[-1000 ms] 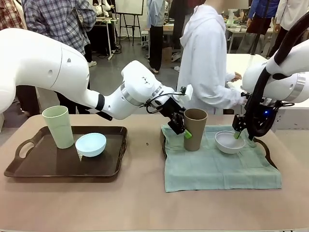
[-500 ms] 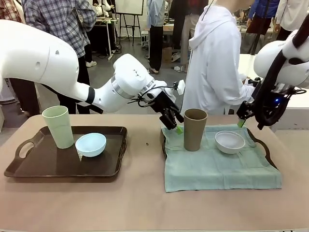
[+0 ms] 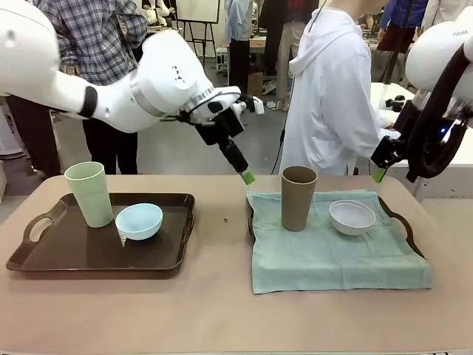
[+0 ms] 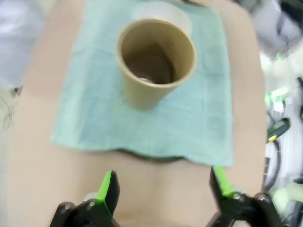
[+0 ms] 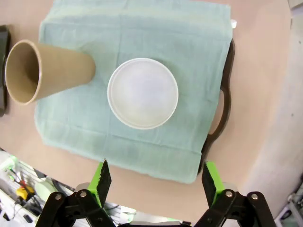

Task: Set up a tray with a mat and arrange the tableware.
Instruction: Place the Picnic Bowl and Reusable plastic cup back onto the Handle tray in front of the human's position, then pick up the Picnic Bowl and Reusable plastic cup from the Handle tray in front of the human's position and hold them in the air.

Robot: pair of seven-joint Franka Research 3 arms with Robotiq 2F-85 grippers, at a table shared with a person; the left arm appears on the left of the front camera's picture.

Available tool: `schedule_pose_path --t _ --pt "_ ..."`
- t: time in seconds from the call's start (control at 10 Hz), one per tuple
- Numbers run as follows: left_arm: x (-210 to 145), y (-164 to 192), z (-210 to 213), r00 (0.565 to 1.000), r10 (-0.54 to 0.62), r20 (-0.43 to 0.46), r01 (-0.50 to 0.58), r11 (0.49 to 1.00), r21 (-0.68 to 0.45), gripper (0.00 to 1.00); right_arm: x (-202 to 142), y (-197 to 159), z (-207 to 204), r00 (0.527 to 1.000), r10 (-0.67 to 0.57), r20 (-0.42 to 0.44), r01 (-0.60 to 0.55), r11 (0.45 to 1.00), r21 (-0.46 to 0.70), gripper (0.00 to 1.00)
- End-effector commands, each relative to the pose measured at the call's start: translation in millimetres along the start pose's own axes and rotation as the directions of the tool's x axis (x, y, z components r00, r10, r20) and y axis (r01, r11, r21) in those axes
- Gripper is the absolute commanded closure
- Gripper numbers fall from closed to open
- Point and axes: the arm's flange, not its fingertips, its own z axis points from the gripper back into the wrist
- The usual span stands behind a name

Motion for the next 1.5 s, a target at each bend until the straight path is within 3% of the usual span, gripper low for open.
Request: schedule_pose_path --t 0.0,0.3,0.6,1.4 --pt "5 -38 3 0.928 0.359 -0.102 -0.343 0.928 0.145 0.00 -13 15 8 1.000 0.022 0.012 -0.022 0.999 -0.045 0.01" --pt "11 -86 32 0.836 0.500 -0.227 -0.455 0.862 0.225 0.00 -16 18 10 1.000 0.019 0.009 -0.018 0.999 -0.038 0.01" --pt "11 -115 56 0.790 0.547 -0.276 -0.501 0.836 0.224 0.00 -15 17 12 1.000 0.026 -0.004 -0.026 0.998 -0.052 0.01" --pt "7 -117 48 0.803 0.531 -0.272 -0.476 0.845 0.244 0.00 -13 18 12 0.999 0.038 0.007 -0.038 0.999 -0.022 0.01"
